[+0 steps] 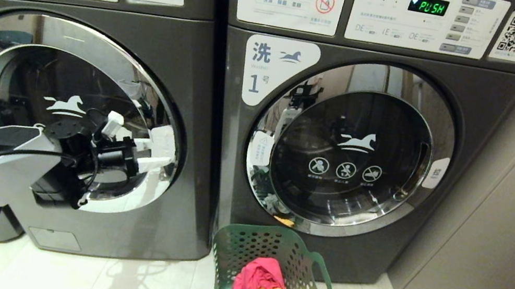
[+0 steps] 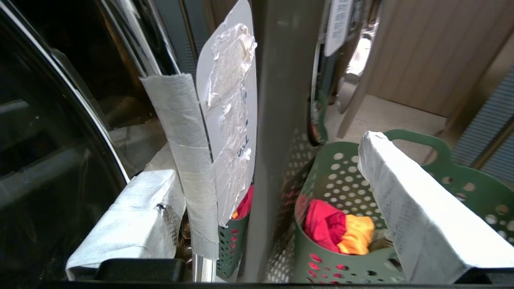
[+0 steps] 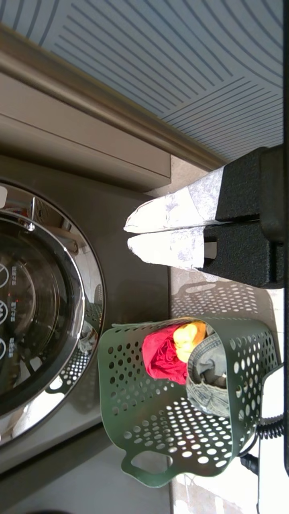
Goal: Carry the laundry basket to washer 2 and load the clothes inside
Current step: Open the lid of the washing machine
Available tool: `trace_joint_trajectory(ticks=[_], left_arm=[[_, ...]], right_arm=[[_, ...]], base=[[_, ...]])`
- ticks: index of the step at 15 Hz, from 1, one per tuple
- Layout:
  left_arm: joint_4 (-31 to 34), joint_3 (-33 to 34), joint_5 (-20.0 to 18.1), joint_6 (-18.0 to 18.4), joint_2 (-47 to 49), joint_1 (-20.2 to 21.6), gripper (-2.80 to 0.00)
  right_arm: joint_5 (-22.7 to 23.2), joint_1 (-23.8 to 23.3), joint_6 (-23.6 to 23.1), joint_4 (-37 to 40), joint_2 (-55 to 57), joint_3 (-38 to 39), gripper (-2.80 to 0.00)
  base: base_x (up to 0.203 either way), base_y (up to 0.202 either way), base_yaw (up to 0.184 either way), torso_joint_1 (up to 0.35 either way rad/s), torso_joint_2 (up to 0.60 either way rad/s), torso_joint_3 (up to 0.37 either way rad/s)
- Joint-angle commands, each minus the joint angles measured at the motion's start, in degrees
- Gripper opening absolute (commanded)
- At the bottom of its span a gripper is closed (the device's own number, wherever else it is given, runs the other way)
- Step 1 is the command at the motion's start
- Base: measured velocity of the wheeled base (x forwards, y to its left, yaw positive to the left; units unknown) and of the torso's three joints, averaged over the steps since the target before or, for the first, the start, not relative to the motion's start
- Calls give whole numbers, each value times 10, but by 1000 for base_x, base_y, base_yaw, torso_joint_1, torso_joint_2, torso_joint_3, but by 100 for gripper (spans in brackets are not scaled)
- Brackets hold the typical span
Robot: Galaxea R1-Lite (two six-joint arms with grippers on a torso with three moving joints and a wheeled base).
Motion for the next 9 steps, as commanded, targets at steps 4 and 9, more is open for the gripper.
trace_joint_trajectory(ticks=[4, 9], left_arm=[[-32, 9, 12, -22, 2, -21, 0], [-35, 7, 8, -23, 1, 52, 0]], right_arm=[[0, 0, -1, 0, 0, 0, -280], [0, 0, -1, 0, 0, 0, -280]], base=[[0, 0, 0, 0, 0, 0], [0, 0, 0, 0, 0, 0]])
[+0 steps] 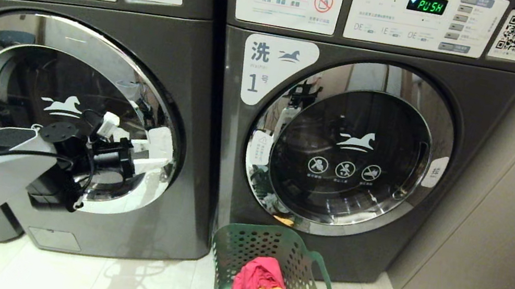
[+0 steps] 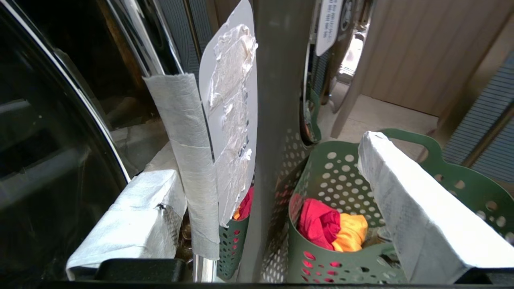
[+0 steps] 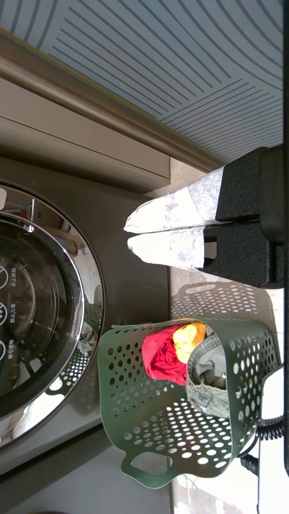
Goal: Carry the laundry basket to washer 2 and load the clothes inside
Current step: Open the lid of the washing machine
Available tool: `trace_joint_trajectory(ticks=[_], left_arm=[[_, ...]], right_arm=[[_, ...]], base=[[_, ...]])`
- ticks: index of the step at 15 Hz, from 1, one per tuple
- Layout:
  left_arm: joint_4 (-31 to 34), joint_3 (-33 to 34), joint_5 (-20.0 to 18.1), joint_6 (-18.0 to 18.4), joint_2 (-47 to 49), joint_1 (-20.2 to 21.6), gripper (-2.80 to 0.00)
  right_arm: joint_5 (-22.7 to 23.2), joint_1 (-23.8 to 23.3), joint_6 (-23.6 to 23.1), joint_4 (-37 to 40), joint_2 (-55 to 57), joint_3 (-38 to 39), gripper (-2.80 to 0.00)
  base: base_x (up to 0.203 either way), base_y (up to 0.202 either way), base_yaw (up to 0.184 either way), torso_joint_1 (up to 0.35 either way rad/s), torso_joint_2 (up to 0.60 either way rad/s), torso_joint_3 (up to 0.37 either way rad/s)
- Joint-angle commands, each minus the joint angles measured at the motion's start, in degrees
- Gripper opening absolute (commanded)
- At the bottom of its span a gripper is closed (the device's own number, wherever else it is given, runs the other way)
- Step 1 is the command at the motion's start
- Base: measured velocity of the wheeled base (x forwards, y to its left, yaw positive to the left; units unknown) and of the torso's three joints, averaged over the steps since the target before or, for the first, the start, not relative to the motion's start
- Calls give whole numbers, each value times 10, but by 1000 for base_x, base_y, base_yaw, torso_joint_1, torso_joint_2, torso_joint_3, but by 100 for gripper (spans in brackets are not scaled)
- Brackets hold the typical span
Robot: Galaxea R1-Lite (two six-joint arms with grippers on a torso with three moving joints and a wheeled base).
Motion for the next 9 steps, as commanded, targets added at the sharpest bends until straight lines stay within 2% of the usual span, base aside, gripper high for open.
trace_joint_trajectory(ticks=[1, 4, 9], left_arm=[[-5, -1, 4, -1, -2, 31, 0], [-5, -1, 3, -1, -2, 61, 0], [-5, -1, 4, -1, -3, 82, 0]], right_arm=[[0, 0, 0, 0, 0, 1, -280], [0, 0, 0, 0, 0, 0, -280], [0, 0, 0, 0, 0, 0, -280]], base=[[0, 0, 0, 0, 0, 0], [0, 0, 0, 0, 0, 0], [0, 0, 0, 0, 0, 0]])
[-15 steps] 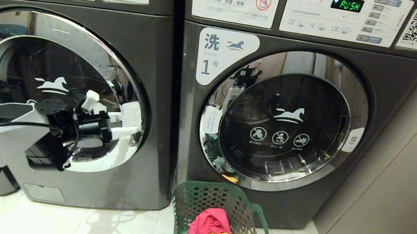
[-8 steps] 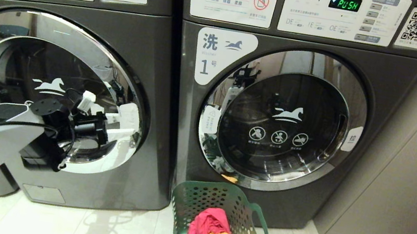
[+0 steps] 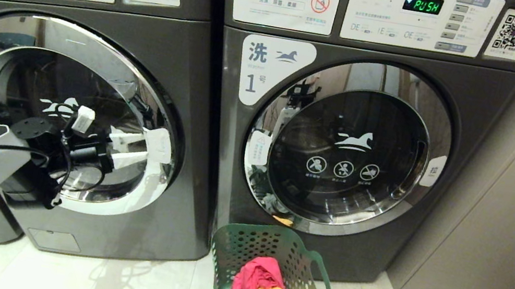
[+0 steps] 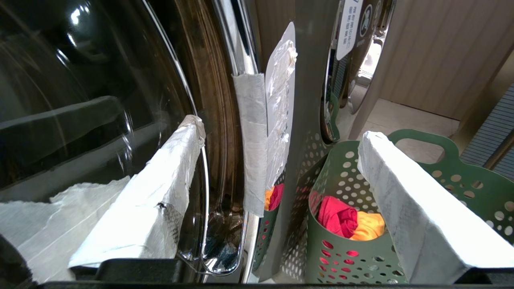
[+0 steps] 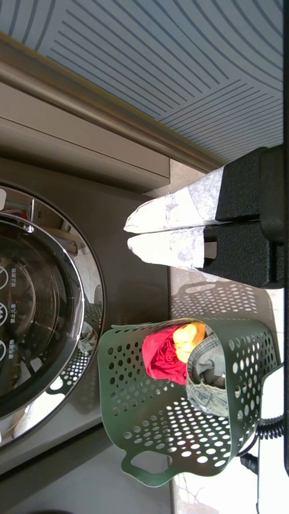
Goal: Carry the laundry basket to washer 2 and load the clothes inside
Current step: Open the lid of the washing machine
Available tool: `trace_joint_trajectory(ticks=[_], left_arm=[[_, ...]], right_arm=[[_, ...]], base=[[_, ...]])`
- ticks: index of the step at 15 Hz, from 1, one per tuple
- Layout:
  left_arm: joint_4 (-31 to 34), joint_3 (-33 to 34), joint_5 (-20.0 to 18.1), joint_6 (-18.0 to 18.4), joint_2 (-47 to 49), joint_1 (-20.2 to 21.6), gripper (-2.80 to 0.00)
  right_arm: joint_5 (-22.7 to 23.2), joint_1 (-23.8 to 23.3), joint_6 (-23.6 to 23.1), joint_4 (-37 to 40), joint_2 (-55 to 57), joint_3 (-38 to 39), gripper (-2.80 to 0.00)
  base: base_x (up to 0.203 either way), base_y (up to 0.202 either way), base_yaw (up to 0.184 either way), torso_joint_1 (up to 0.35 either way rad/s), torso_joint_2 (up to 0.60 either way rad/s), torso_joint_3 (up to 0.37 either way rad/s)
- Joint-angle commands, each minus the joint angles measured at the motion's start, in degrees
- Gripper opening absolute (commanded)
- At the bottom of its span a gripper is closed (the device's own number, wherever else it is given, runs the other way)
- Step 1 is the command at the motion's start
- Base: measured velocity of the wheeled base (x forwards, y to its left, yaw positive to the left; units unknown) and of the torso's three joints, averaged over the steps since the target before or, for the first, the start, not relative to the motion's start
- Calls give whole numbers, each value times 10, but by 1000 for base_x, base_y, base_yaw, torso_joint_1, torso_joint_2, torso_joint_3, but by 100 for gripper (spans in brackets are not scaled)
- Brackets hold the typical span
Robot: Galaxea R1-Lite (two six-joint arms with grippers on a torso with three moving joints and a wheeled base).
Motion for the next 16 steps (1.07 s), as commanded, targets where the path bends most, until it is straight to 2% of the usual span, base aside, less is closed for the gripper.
trace_joint_trajectory(ticks=[1, 5, 10, 13, 16], left_arm=[[-3, 2, -4, -1, -2, 8, 0], [-12, 18, -5, -1, -21, 9, 0], [-13, 140, -16, 1, -95, 31, 0], [-13, 237, -31, 19, -152, 62, 0], [-13, 297, -34, 28, -218, 121, 0]], right_arm=[[0, 0, 0, 0, 0, 0, -280], [0, 0, 0, 0, 0, 0, -280], [0, 0, 0, 0, 0, 0, -280], [0, 0, 0, 0, 0, 0, -280], [0, 0, 0, 0, 0, 0, -280]], base=[[0, 0, 0, 0, 0, 0], [0, 0, 0, 0, 0, 0], [0, 0, 0, 0, 0, 0], [0, 0, 0, 0, 0, 0], [0, 0, 0, 0, 0, 0]])
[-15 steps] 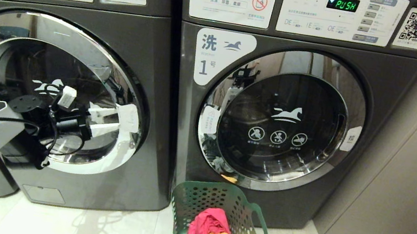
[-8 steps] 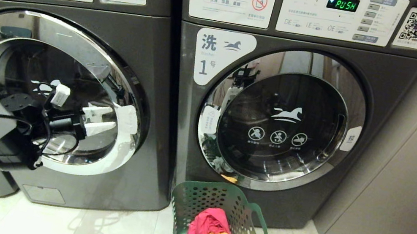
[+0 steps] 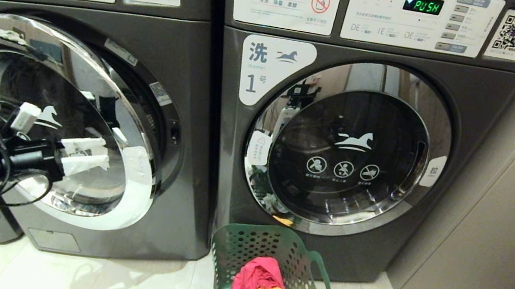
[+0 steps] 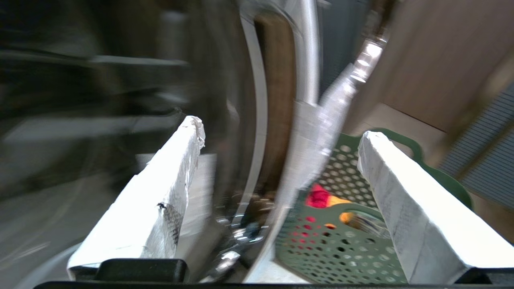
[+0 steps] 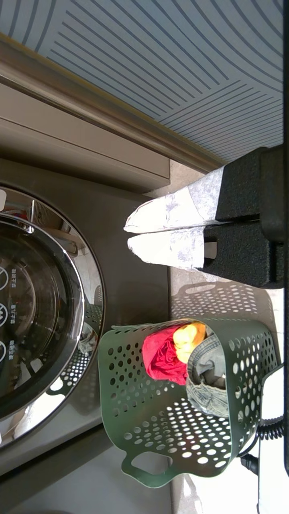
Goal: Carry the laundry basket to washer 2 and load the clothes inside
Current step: Open the lid of the washing machine
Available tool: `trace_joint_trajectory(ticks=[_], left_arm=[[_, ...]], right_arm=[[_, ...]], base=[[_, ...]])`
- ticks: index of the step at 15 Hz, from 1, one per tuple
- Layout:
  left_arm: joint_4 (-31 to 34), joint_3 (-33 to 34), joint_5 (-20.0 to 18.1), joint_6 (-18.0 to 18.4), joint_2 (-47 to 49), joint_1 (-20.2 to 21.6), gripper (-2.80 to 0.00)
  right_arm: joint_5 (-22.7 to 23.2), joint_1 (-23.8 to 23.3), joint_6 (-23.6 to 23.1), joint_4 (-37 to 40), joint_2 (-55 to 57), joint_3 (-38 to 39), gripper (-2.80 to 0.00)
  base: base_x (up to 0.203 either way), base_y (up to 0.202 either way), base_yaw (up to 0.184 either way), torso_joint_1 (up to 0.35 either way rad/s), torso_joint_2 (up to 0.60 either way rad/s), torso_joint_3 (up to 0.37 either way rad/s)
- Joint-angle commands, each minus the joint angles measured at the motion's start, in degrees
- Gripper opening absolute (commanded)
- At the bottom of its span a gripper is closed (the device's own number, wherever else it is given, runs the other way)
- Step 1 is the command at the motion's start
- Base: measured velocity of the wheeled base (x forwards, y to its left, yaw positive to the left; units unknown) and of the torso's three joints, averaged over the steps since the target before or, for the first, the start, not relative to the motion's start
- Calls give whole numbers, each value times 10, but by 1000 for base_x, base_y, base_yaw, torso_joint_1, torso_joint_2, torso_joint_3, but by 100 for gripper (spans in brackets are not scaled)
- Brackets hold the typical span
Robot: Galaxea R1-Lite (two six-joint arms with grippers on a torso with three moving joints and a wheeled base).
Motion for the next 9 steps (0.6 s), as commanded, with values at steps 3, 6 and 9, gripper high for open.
trace_joint_trajectory(ticks=[3, 6, 9], left_arm=[[-5, 84, 8, -20, -169, 135, 0], [34, 121, 56, -39, -290, 314, 0], [73, 95, 102, -98, -401, 463, 0]], right_arm=[[0, 0, 0, 0, 0, 0, -280], [0, 0, 0, 0, 0, 0, -280], [0, 0, 0, 0, 0, 0, -280]], base=[[0, 0, 0, 0, 0, 0], [0, 0, 0, 0, 0, 0], [0, 0, 0, 0, 0, 0]])
